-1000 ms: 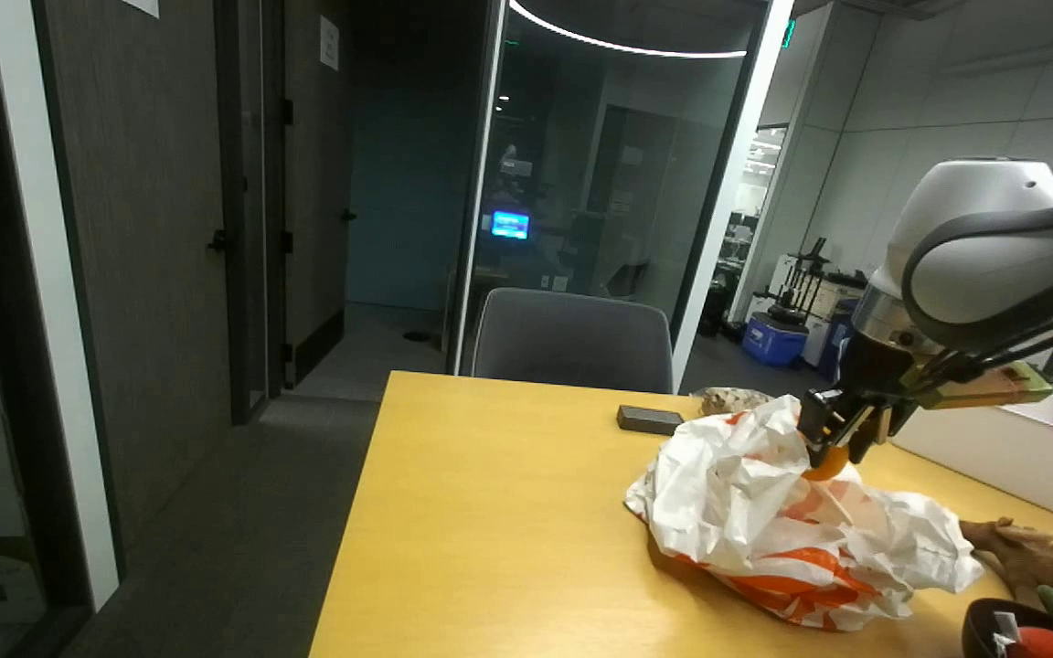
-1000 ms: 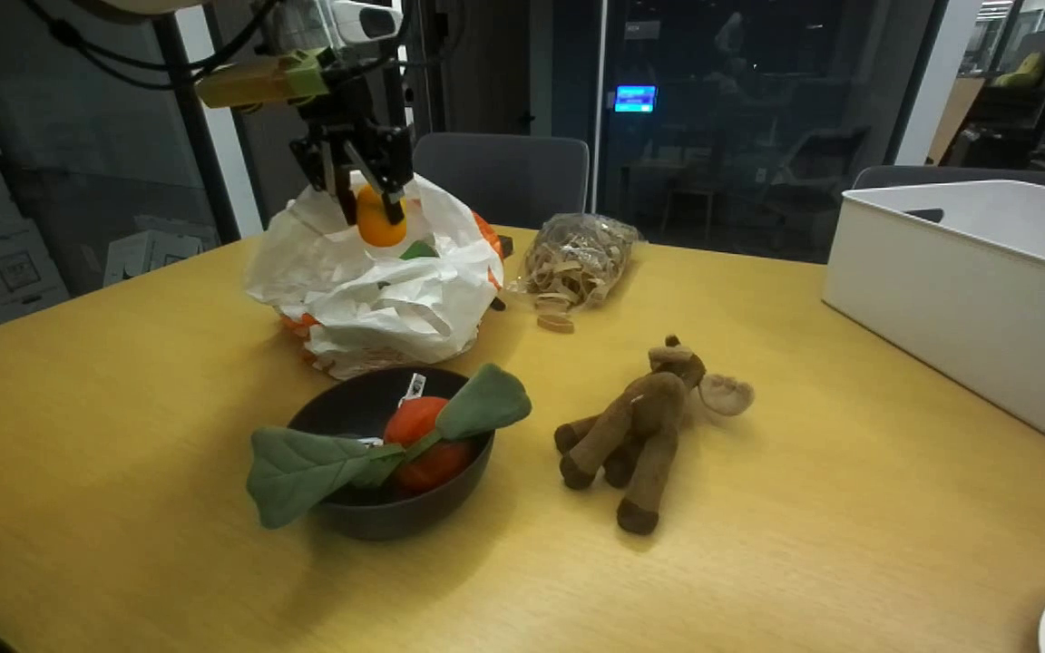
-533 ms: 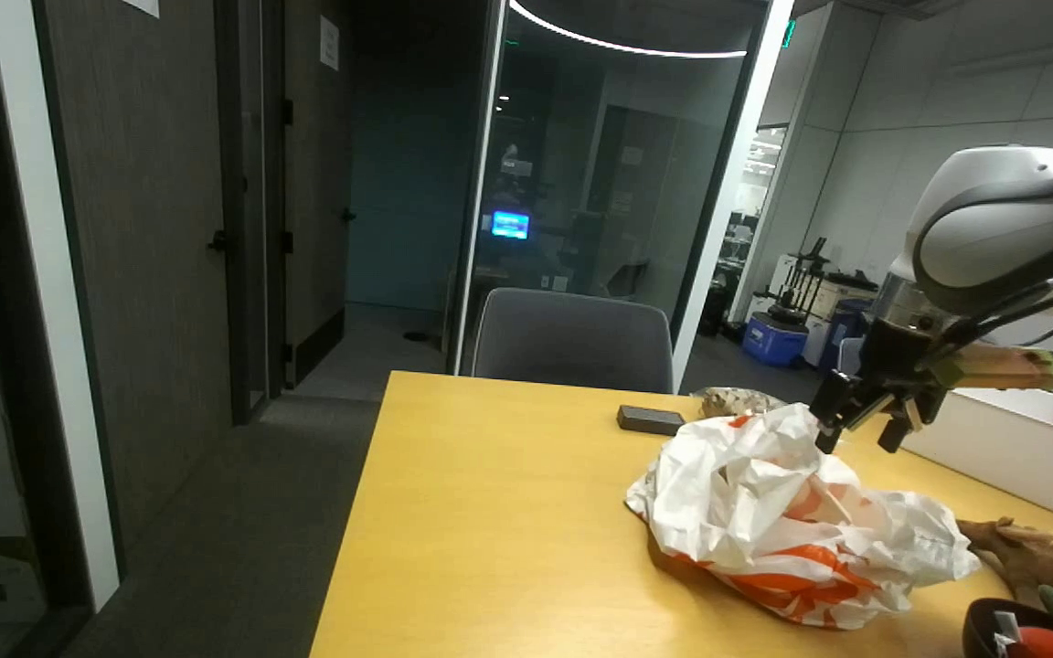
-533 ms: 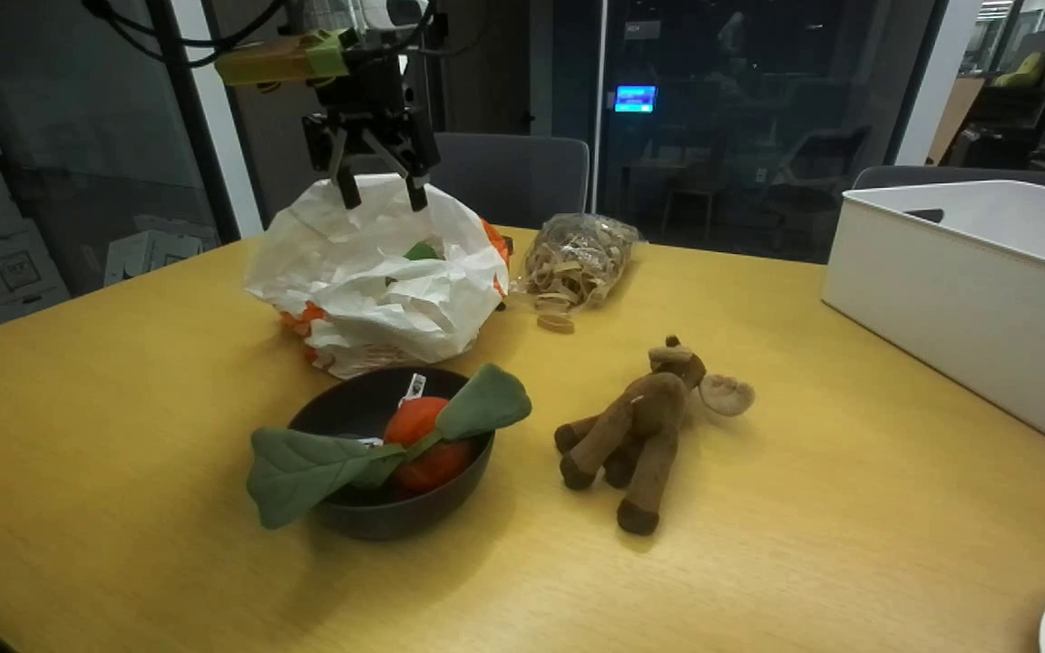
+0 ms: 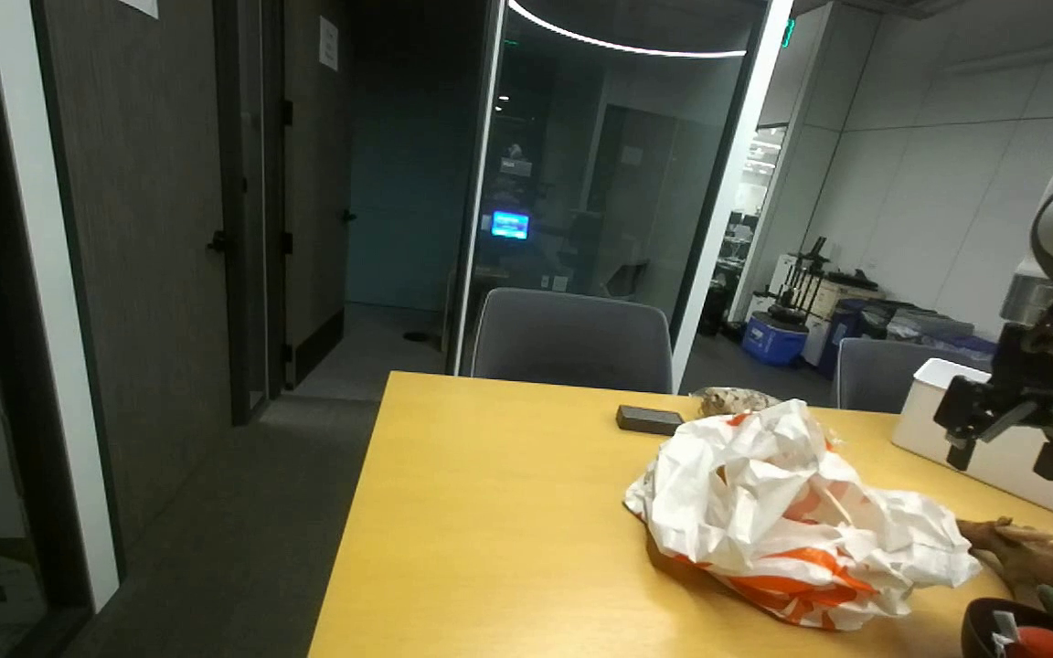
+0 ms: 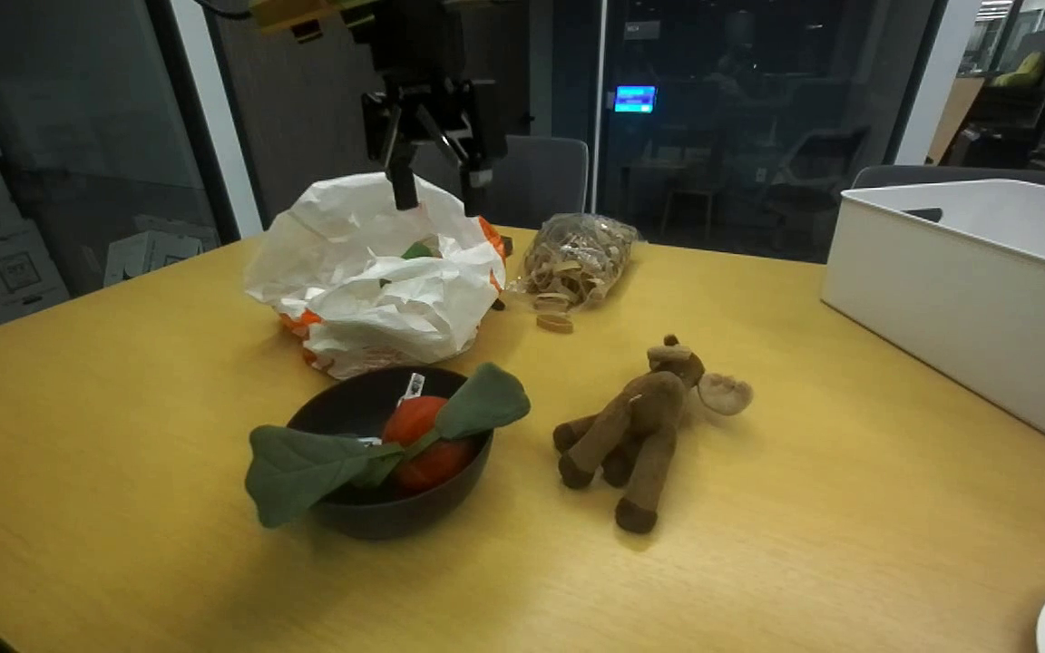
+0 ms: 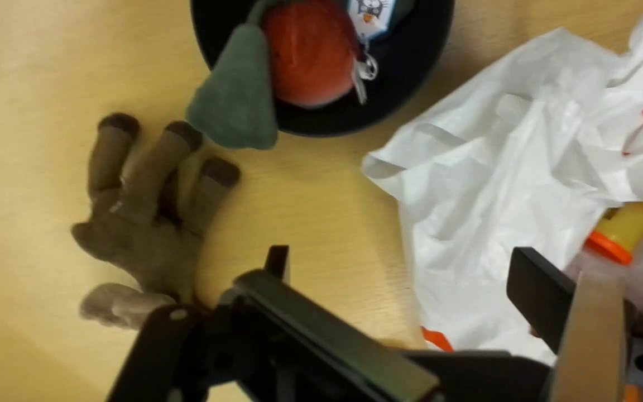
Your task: Put the items on the table in the plastic bag
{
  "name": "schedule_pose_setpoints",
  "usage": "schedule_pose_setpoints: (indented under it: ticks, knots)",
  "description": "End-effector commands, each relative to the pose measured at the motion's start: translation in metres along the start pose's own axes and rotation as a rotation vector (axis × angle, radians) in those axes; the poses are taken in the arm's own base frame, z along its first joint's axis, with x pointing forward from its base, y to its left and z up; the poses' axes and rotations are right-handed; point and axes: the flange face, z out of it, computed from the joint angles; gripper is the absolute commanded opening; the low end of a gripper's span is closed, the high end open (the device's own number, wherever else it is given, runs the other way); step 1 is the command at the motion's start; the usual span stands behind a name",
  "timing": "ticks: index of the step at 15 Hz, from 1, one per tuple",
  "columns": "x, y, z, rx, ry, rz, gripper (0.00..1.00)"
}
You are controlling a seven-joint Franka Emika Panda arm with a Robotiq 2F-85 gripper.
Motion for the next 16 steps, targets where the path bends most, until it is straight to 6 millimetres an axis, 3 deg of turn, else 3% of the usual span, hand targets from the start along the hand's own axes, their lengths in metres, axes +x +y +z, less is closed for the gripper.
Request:
schedule_pose_setpoints:
  ticks: [1,8,16]
  knots:
    - [-0.009,0.030,0.013,-0.046,-0.052,0.149,1.00]
    - [-0.012,0.055,0.070,-0.115,-0.163,0.357,1.00]
    - [0.009,0.086,0.124,-0.291,-0.136,0.678,1.00]
